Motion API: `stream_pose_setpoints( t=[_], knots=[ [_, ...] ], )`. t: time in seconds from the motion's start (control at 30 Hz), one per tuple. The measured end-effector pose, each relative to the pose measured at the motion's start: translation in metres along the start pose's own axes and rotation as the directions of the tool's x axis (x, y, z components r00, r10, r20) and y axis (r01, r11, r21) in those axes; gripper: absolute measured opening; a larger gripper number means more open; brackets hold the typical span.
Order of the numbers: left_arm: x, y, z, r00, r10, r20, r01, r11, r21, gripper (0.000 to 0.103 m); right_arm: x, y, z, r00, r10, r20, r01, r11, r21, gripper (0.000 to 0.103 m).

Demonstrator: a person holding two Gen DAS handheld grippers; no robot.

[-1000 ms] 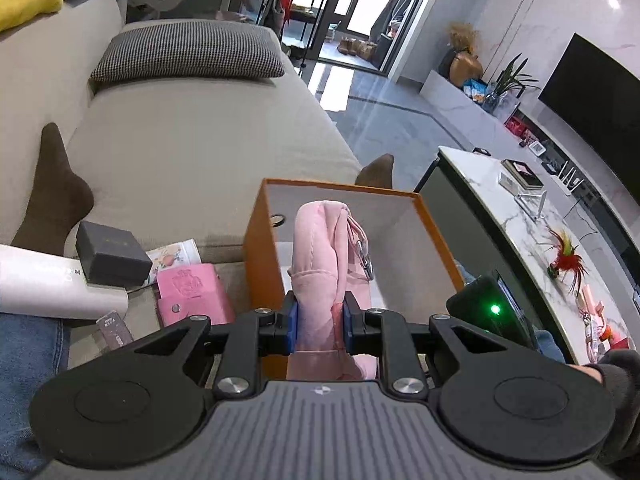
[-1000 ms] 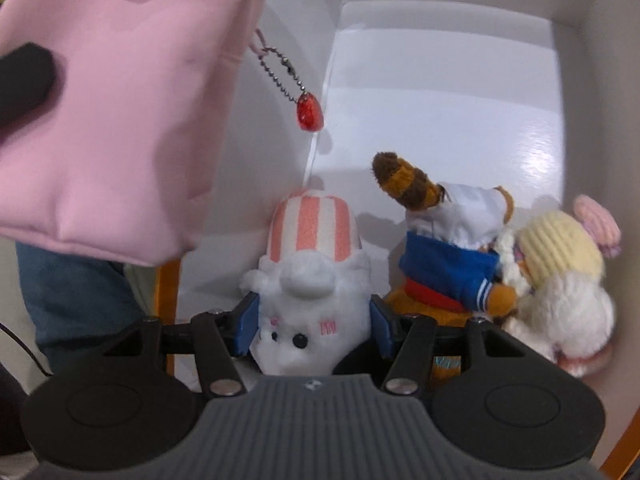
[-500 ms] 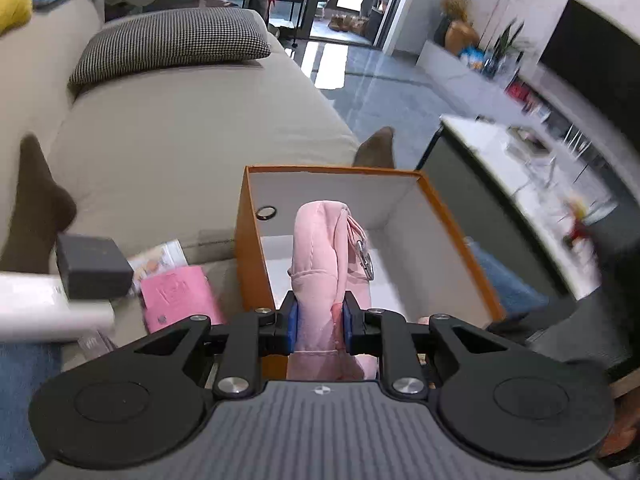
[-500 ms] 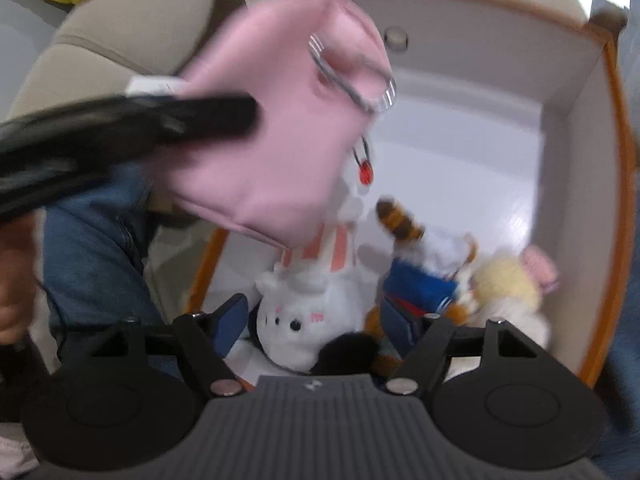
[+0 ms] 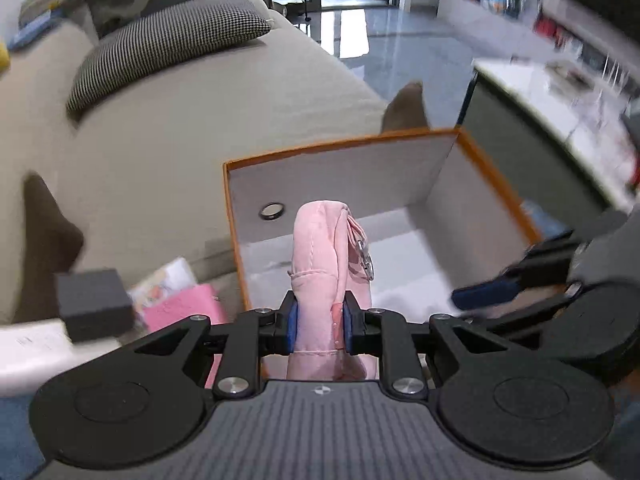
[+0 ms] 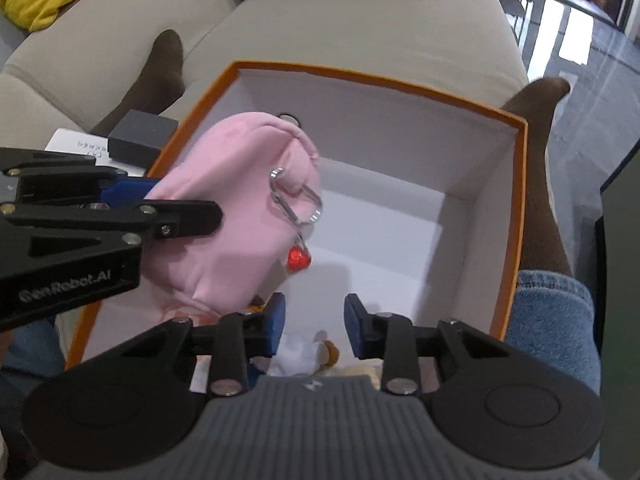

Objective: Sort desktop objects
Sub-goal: 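Lower the pink pouch into the box and open the left gripper, then withdraw both grippers from the orange box back toward the sofa items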

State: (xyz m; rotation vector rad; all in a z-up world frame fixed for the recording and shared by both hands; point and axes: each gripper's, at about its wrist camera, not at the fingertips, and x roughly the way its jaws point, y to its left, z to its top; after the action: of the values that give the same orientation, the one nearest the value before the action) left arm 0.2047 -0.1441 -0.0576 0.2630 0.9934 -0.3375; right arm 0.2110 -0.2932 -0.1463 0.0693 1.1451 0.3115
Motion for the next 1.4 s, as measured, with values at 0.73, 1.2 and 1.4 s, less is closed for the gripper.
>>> stream_pose_setpoints(
  t=[0.73, 1.2, 1.4],
  knots=[
    [-0.022, -0.004, -0.017, 0.998, -0.061, -0.023, 0.064, 0.984, 0.164, 0.053, 0.035, 0.01, 0.015, 0.998, 0.069, 0.007, -0.069, 0.997, -0.038, 0.012],
    [-0.046, 0.099, -0.029, 0.968, -0.237, 0.079, 0.25, 0.935, -0.253, 0.034, 0.048, 0.046, 0.022, 0.998, -0.06, -0.02, 0.042, 0.86, -0.509, 0.014],
    [-0.022, 0.11, -0.028, 0.949, -0.306, 0.075, 0.314, 0.89, -0.33, 0.031, 0.056, 0.065, 0.013, 0.998, -0.058, -0.005, 0.034, 0.654, -0.756, 0.016]
  ],
)
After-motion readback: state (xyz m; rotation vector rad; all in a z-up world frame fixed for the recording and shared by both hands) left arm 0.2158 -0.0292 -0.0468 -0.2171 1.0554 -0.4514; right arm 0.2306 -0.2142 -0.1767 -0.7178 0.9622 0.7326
